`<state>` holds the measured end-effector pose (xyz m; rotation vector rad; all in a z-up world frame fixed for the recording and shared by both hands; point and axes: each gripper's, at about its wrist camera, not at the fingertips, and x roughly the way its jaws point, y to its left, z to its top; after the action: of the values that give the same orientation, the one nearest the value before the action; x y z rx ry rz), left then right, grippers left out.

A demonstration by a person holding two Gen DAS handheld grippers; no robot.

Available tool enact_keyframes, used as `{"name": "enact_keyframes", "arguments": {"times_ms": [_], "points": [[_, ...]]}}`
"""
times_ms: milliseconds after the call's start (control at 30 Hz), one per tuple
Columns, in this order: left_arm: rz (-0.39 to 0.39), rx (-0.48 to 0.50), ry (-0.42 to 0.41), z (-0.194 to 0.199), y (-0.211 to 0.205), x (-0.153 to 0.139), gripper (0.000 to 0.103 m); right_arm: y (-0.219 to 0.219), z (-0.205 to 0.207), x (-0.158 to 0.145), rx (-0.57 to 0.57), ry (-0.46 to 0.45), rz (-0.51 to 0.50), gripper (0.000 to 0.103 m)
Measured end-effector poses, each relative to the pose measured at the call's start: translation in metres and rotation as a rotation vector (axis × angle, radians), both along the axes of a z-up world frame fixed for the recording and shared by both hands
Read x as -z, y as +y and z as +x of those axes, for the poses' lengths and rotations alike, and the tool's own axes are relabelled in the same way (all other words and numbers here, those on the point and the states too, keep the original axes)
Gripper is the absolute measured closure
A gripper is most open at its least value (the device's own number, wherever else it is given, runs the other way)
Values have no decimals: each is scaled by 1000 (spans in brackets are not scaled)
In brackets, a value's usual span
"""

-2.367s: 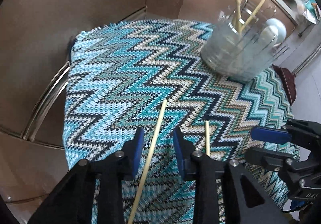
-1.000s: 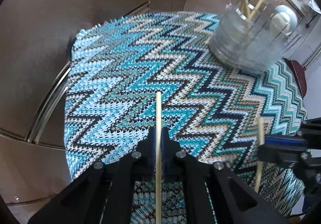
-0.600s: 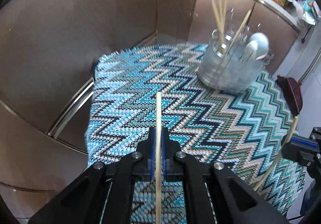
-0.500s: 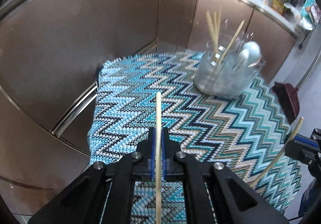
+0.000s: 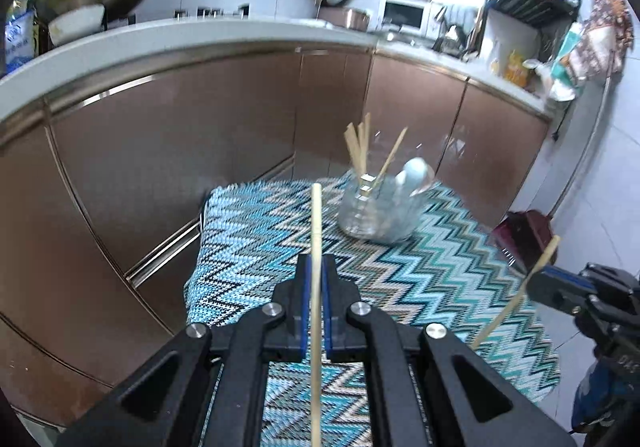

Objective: Organize utensils
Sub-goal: 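Lift and carry both held chopsticks upright to the wire holder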

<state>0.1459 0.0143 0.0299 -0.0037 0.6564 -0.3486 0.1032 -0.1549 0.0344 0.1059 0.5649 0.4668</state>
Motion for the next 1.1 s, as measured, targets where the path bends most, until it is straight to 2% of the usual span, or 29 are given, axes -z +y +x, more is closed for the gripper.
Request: {"name": "enact_keyframes", "arguments": {"times_ms": [300, 533, 767, 900, 1100], "points": [[-32, 24, -104, -51, -10, -34, 98, -8, -49, -28, 20, -95, -2, 98], [-96, 42, -206, -56, -18, -55, 98, -25, -46, -46, 48, -144, -4, 98], [-171, 59, -268, -25, -39, -72, 98, -42, -12, -68, 68, -198, -19, 98], [-210, 52, -304, 6, -55, -81, 98, -54, 20, -80, 76, -225, -17, 98], [-300, -8, -389, 66, -76, -92, 98, -69, 77, -90, 100, -292, -16, 98]]}}
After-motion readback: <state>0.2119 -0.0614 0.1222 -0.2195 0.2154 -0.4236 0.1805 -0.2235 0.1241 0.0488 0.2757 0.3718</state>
